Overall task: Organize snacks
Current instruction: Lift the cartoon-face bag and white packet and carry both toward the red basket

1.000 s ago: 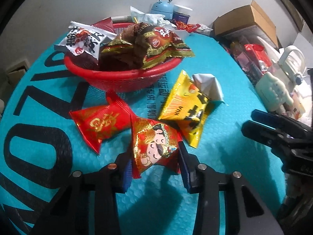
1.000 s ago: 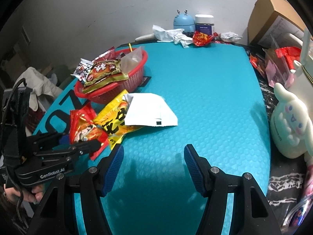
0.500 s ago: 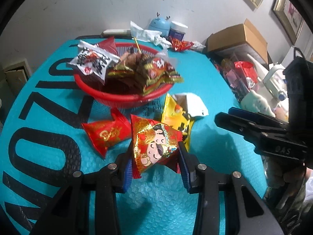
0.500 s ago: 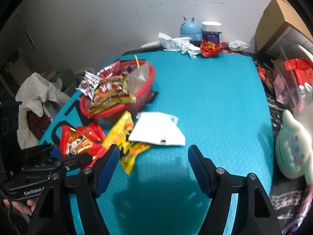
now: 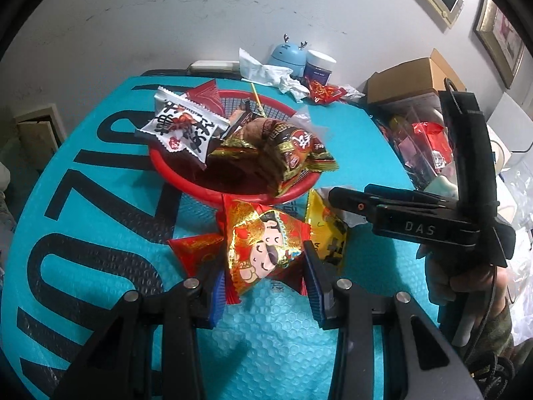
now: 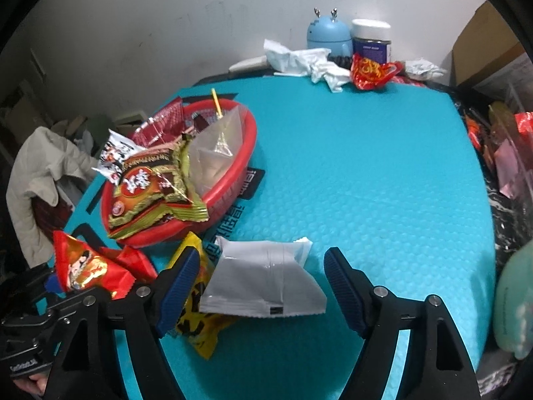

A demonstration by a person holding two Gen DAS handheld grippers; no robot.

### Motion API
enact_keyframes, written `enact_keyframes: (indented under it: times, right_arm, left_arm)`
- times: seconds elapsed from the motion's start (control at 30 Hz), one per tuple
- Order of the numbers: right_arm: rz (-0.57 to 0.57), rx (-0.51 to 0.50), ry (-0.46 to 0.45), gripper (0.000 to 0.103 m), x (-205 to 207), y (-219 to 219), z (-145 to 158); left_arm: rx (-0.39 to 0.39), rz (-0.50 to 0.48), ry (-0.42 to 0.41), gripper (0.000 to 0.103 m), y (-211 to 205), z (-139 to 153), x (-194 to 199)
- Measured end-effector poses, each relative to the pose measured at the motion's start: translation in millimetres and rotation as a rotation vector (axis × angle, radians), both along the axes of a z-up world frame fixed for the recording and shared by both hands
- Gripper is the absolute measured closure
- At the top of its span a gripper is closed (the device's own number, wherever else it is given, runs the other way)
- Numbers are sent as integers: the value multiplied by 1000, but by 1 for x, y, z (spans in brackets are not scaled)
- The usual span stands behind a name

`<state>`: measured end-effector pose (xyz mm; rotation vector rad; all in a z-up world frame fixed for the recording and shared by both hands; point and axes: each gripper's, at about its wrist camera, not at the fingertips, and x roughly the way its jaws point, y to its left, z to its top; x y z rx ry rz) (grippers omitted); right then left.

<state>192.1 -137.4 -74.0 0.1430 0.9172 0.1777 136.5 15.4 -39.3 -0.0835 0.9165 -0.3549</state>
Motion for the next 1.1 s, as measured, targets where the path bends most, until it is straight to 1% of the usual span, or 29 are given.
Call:
enact_keyframes:
  times: [0.07,0.1,0.13,0.2,0.33,0.5,0.77,1.1]
  right_arm:
    - [10,-3,8,27,0,2,-3]
    - [15,2,13,36,-1,2,-5]
    - [20,13,17,36,-2,1,-6]
    - [28,26,16,40,-3,0,-7]
    - [27,5,11,45,-12,0,-7]
    - [25,-5,20,47,-30,-1,-9]
    - [18,-28,25,47,-65,-1,-10]
    - [5,-123,17,47,-112,4,-10]
  left_arm:
    - [2,2,8,64,0,-3,2]
    - [2,3,14,64,0,-5,3]
    - [1,4,19,64,0,-6,3]
    - [-1,2,27,64,0,-8,3]
    - [0,-1,35,64,-2,-11,0]
    - [2,-6,37,64,-3,-10,-8]
    - [-6,-30,42,64,-9,-10,-29]
    - [-1,-47,72,64,-11,-21,-56]
